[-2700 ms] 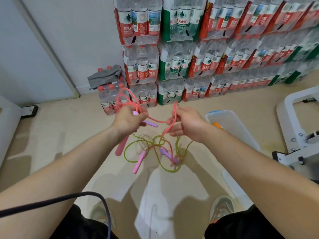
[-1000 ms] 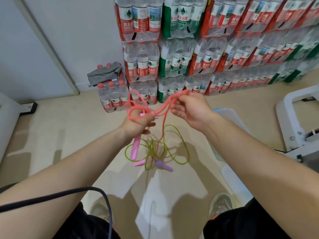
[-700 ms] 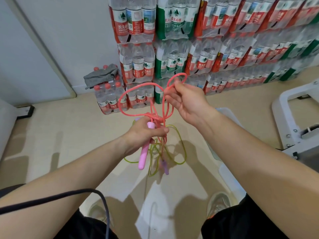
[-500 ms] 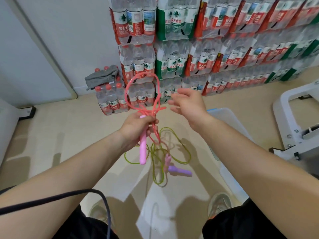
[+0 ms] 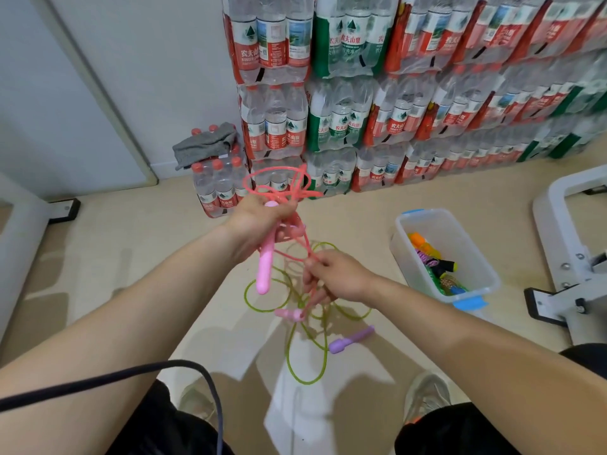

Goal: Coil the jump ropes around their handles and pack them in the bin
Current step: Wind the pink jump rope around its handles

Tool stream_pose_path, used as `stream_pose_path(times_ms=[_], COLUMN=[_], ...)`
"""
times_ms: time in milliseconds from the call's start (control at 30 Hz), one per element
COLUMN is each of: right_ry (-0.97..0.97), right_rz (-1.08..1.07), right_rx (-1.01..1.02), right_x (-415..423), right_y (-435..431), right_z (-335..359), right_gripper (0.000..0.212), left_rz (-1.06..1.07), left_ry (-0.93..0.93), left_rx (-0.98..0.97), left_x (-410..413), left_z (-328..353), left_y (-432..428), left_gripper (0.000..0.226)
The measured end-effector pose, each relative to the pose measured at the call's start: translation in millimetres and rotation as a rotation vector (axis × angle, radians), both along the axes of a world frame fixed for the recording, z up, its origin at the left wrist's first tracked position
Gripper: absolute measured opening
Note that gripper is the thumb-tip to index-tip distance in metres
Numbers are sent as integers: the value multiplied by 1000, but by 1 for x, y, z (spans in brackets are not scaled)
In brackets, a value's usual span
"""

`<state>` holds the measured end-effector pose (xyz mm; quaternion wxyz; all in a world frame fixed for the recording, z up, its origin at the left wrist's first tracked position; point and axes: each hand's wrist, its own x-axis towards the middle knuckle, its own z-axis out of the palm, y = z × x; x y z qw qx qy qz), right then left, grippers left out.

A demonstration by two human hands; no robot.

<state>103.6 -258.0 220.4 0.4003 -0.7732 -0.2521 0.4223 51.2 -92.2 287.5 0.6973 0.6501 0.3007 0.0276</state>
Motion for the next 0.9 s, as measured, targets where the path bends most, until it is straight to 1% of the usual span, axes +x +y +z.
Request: stream_pose_path(times_ms=[33, 100, 133, 167, 233, 300, 367, 400, 433, 500, 533, 567, 667, 700, 733, 767, 800, 833, 900], right_ry=[-1, -3, 6, 23, 107, 307, 513, 587, 638, 690, 702, 708, 695, 668, 619, 541, 420, 258, -111], right_rz=[-64, -214, -284, -339, -423, -482, -484, -477, -473, -479, -491, -505, -567, -596, -625, -649, -654, -623, -442], right_rx=[40, 131, 176, 215, 285, 383, 472, 506, 536, 597, 626, 651, 712, 717, 688, 600, 440, 223, -207], right_x=[5, 16, 22, 28, 36, 40, 42, 43, 43, 45, 45, 44, 48, 51, 55, 58, 61, 65, 69], right_y=[1, 4, 5, 6, 7, 7, 6, 6, 6, 7, 8, 9, 10, 9, 7, 3, -2, -8, -19], right_z=[5, 18, 24, 31, 42, 52, 63, 67, 70, 74, 75, 76, 77, 76, 75, 74, 73, 71, 68], right_gripper=[38, 39, 39, 40, 41, 37, 22, 15, 13, 15, 16, 16, 16, 15, 15, 17, 22, 31, 50], left_rz=[-68, -231, -323, -397, -466, -489, -514, -526, -538, -561, -567, -569, -549, -533, -522, -519, -521, -523, -526], left_ry=[51, 213, 302, 371, 402, 360, 308, 271, 228, 142, 104, 74, 8, -1, 2, 17, 28, 32, 30], left_rx=[184, 533, 650, 707, 675, 557, 439, 392, 355, 320, 312, 300, 303, 316, 325, 333, 337, 336, 319], left_x=[-1, -2, -3, -5, -8, -9, -10, -10, -10, -12, -13, -14, -13, -12, -11, -11, -11, -11, -11], left_z=[-4, -11, -14, -16, -17, -14, -13, -11, -10, -7, -6, -5, -6, -7, -7, -7, -6, -6, -5], left_y=[6, 19, 24, 26, 24, 17, 11, 7, 4, -5, -11, -15, -26, -26, -26, -24, -23, -22, -18], left_gripper=[16, 25, 29, 31, 29, 25, 22, 22, 24, 37, 40, 36, 13, 11, 16, 20, 23, 25, 27])
